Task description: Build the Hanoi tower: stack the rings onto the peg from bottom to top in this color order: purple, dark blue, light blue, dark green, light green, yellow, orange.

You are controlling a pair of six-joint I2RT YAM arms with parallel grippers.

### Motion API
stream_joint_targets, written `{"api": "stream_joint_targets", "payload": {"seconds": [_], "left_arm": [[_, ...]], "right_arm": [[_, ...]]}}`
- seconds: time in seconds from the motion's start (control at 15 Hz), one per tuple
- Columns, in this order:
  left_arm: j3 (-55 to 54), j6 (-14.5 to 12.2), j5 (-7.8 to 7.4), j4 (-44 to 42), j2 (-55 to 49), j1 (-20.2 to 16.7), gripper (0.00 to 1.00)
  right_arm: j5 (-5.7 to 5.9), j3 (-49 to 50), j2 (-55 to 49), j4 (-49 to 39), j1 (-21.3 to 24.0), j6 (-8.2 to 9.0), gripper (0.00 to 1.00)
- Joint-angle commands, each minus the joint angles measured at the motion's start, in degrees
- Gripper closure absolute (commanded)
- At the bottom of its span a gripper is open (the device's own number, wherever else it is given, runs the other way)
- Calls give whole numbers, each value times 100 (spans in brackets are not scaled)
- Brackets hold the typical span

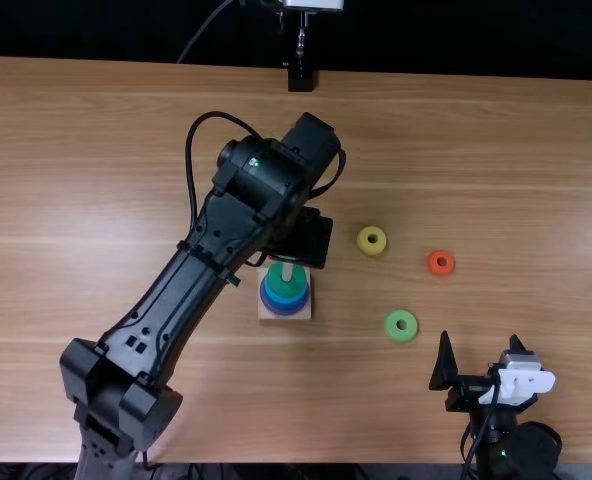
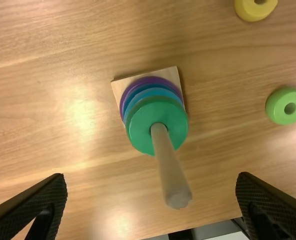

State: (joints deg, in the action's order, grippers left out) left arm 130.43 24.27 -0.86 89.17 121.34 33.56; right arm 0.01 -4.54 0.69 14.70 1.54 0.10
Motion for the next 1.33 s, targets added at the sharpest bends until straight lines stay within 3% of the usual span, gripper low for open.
{"api": "stream_joint_targets", "payload": {"seconds": [0.0,0.2,0.53,0.67,0.73,0.8,0.93,1.07,1.13,1.27], "left_arm": [[-9,41,-19,-68,-5,-201,0],[-194,41,-19,-1196,-541,-746,0],[-2479,20,-51,-3295,-2044,-1915,0],[-3586,-1,-473,-4076,-2782,-2495,0],[-4140,-191,-662,-4487,-3116,-2750,0],[-4614,-634,-694,-4898,-3477,-2943,0],[-5423,-1763,-673,-5352,-4092,-3101,0],[-6144,-2691,-631,-5436,-4602,-3119,0],[-6513,-2986,-620,-5520,-4892,-3119,0],[-7444,-3049,-620,-6037,-5542,-3119,0]], "right_arm": [[52,366,-69,393,57,11,0],[52,366,-69,393,48,11,0],[52,366,-69,393,57,11,0],[52,366,-69,393,57,11,0],[52,366,-69,393,57,11,0],[52,366,-69,393,57,11,0],[52,366,-69,393,57,11,0],[52,366,-69,393,57,11,0],[52,366,-69,393,57,11,0],[52,366,-69,393,57,11,0]]}}
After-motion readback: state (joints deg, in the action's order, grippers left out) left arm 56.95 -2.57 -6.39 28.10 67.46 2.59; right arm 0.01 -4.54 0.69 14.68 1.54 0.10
